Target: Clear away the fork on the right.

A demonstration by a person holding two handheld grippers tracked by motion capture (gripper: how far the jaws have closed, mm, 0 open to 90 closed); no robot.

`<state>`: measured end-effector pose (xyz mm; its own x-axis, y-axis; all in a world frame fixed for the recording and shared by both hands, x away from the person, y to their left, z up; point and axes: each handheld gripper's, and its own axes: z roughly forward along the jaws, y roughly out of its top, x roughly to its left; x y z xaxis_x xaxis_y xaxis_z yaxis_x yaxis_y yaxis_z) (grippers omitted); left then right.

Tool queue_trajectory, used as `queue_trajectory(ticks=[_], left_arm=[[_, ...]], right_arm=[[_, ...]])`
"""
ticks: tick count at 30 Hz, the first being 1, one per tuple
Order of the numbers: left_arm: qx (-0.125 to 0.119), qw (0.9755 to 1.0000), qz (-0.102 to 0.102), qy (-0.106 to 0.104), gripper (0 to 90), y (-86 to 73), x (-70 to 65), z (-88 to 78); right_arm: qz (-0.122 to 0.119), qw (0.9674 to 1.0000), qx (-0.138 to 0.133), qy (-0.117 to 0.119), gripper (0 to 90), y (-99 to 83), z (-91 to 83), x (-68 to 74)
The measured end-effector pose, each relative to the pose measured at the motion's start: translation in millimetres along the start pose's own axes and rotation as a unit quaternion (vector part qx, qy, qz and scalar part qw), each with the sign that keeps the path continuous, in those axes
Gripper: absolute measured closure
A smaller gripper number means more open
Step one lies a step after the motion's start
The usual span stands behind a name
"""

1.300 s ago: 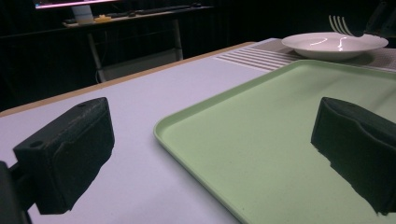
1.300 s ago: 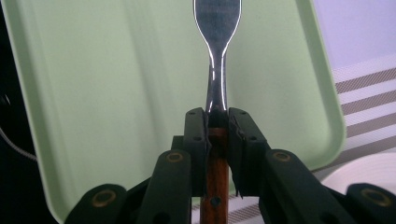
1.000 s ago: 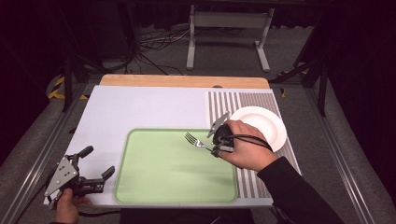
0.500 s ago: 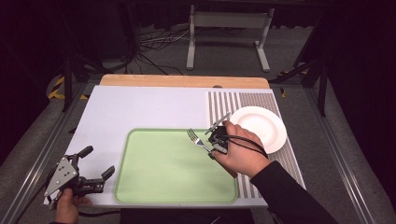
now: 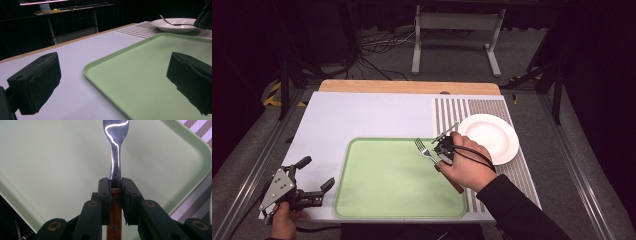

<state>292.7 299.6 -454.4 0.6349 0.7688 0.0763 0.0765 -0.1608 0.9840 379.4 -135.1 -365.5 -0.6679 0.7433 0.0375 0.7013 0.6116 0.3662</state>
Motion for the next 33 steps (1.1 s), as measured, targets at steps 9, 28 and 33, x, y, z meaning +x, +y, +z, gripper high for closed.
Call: queue_trajectory(ticks=[9, 28, 33], left_arm=[[0.000, 1.0000, 0.000, 0.000, 0.1, -0.3, 0.2, 0.2], [0.001, 1.0000, 0.003, -0.001, 0.1, 0.0, 0.2, -0.1], [0.001, 1.0000, 0.003, -0.001, 0.0, 0.0, 0.2, 0.0]], right_arm=[[0.021, 0.9997, 0.010, 0.004, 78.5, -0.4, 10.2, 0.8], [0.047, 0.9975, 0.050, 0.013, 78.4, -4.9, 35.5, 2.6], [0.055, 0.9967, 0.057, 0.014, 78.3, -6.3, 39.2, 1.9]])
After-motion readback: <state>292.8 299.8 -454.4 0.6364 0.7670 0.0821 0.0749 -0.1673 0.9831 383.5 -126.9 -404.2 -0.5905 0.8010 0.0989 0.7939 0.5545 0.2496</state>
